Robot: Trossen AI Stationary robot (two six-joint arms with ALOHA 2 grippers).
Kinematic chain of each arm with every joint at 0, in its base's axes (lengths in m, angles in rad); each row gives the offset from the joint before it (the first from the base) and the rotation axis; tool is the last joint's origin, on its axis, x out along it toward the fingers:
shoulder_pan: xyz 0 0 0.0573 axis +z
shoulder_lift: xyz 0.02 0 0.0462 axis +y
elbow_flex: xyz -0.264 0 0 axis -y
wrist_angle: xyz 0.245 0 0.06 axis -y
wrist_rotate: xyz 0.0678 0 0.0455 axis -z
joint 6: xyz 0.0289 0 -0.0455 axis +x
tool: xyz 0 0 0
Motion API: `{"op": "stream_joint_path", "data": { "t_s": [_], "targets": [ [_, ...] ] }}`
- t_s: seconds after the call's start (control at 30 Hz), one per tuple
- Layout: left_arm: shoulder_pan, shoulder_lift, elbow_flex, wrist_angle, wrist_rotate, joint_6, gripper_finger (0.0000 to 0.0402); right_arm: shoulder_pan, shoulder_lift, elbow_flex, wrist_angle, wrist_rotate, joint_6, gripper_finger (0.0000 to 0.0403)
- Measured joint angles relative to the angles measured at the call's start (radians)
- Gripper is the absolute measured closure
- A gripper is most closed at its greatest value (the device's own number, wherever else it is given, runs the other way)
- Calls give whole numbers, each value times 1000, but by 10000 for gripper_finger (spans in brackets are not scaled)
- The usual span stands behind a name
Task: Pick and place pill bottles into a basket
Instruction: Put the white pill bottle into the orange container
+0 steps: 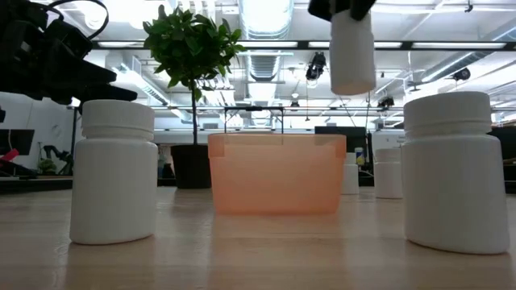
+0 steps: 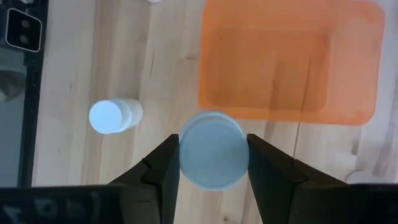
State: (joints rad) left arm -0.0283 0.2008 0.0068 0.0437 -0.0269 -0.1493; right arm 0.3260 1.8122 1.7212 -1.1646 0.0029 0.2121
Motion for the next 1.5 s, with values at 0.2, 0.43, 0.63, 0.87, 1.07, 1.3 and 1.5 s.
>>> {"op": "stream_joint_path", "data": {
  "t_s": [0.2,0.43,0.63,0.87,1.07,1.3,1.5],
  "targets": [
    [0,0,0,0,0,0,134,0,88,117,-44,1,-13,262],
    [0,0,0,0,0,0,134,1,181,260,-86,20,-46,262],
    [0,1,0,0,0,0,134,-4,200,298,-89,27,-66,262],
    [0,2,0,1,0,0,134,-28,177,268,-92,27,-69,262],
    [0,2,0,0,0,0,134,-39,177,251,-89,27,-89,262],
    [0,2,0,0,0,0,134,-43,178,195,-49,26,-94,262],
    [0,2,0,0,0,0,134,-43,177,108,25,24,-92,262]
  ]
}}
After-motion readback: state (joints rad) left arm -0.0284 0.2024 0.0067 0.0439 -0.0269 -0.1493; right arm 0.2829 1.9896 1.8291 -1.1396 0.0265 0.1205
